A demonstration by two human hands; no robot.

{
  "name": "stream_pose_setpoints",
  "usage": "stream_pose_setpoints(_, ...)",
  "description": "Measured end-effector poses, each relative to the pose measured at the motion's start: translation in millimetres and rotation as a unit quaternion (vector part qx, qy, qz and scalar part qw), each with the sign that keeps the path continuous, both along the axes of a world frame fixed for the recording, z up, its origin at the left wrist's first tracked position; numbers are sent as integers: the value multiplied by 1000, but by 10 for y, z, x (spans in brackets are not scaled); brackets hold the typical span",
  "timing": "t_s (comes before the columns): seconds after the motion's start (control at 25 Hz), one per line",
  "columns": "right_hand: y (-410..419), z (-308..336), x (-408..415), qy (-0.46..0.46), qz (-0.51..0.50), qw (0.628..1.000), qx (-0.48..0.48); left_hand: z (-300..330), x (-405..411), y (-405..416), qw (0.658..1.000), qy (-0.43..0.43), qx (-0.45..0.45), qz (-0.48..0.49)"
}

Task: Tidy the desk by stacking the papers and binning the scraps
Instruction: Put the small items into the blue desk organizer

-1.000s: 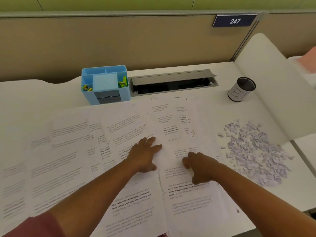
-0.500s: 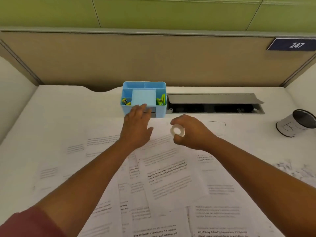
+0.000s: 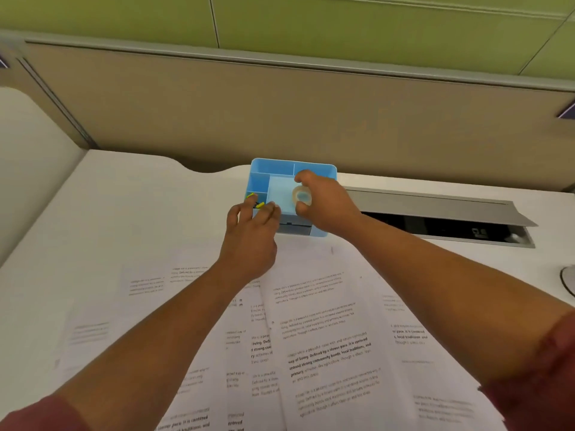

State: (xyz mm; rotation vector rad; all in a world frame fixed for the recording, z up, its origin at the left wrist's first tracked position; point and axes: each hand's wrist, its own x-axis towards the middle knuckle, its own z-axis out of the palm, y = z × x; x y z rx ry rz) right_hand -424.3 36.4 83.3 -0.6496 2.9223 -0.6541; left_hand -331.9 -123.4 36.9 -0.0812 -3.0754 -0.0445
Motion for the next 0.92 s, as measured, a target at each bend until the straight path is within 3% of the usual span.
stream_pose_setpoints(0.36,-111,-127,-32,-21,10,999,-37,-20,14,-56,1000,-12,-10,-12)
stream_pose_setpoints(0.6,470,-20,733,-29,2,998,-56,185,129,38,998,-60,-20,-6)
stream_pose_setpoints(0.72,983,-148,1300,-68,7,998,5,283,500,260,997,-73,20,-10)
stream_pose_setpoints(0.92,1814,-281,2302,-115,10,993,15,124,1463,601,966,-202,161,-2)
